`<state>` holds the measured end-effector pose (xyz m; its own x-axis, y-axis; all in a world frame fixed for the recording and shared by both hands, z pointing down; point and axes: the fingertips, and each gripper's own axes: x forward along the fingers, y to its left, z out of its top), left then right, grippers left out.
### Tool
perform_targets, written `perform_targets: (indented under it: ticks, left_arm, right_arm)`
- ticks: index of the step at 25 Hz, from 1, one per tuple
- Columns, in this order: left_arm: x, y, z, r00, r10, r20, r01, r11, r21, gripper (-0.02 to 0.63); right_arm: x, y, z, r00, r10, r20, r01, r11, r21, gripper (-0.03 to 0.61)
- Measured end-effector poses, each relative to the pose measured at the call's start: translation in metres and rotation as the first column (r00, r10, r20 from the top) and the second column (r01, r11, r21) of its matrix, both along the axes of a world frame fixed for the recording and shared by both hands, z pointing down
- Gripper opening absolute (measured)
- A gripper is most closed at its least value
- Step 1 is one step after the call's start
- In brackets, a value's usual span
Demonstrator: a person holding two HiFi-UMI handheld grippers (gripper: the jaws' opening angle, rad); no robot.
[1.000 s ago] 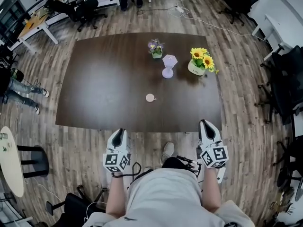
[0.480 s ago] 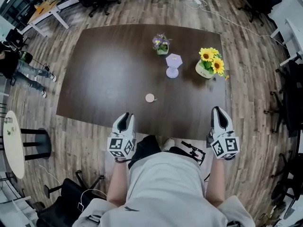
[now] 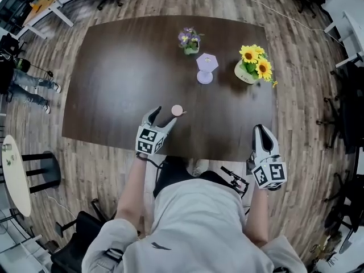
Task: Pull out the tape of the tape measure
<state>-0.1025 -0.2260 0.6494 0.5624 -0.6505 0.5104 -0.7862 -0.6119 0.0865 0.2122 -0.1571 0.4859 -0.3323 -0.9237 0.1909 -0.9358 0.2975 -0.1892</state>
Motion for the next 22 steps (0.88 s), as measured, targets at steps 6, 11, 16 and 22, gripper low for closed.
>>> perform_targets:
  ticks: [6, 11, 16, 22]
  left_arm:
    - [0.024, -0.031, 0.040, 0.971, 0.213, 0.109, -0.209, 0.976, -0.054, 0.325]
    - [0.030, -0.019, 0.083, 0.931, 0.315, 0.182, -0.286, 0.943, -0.169, 0.322]
    - [0.032, -0.019, 0.082, 0.935, 0.316, 0.160, -0.283, 0.939, -0.197, 0.328]
    - [0.035, -0.020, 0.082, 0.930, 0.320, 0.180, -0.291, 0.942, -0.170, 0.229]
  right_arm:
    - [0.005, 0.015, 0.006, 1.000, 0.025, 0.001, -0.024, 0.999, -0.020, 0.018]
    - [-0.001, 0.018, 0.011, 1.000, 0.001, -0.012, -0.002, 0.999, -0.036, 0.025]
    - [-0.007, 0.020, 0.013, 1.000, -0.014, -0.015, 0.014, 0.999, -0.044, 0.026]
    - [-0.014, 0.025, 0.016, 1.000, -0.023, -0.003, 0.023, 0.998, -0.052, 0.026]
